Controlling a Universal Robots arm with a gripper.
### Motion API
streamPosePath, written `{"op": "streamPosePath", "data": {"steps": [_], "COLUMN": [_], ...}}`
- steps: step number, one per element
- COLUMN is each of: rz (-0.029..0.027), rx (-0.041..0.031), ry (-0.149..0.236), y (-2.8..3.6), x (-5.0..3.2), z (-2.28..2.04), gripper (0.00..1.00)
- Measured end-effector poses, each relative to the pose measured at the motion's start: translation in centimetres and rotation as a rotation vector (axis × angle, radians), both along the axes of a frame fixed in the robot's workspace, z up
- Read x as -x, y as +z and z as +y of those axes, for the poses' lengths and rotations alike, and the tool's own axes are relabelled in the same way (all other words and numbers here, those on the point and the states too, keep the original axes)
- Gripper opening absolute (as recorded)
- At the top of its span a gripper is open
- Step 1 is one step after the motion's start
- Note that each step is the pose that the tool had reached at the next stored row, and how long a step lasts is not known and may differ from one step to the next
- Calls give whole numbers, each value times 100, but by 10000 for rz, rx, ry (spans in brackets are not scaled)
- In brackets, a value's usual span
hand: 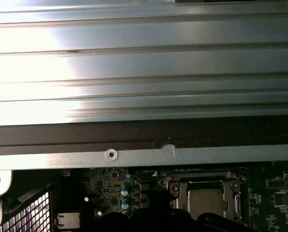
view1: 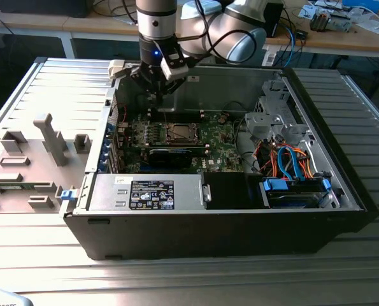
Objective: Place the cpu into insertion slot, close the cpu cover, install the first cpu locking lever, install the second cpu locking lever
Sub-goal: 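Install the first cpu locking lever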
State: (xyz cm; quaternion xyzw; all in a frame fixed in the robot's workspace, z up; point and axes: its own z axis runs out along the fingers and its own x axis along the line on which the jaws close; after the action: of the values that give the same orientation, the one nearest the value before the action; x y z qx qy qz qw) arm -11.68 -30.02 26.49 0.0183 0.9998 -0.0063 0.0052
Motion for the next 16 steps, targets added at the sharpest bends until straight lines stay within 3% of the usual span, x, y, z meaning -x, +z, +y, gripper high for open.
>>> {"op": "streamPosePath", "data": {"steps": [16], "rz": [0], "rx": [0], "ry": [-1], "y": [-3], "x": [-156], "z": [0], "gripper": [11]}}
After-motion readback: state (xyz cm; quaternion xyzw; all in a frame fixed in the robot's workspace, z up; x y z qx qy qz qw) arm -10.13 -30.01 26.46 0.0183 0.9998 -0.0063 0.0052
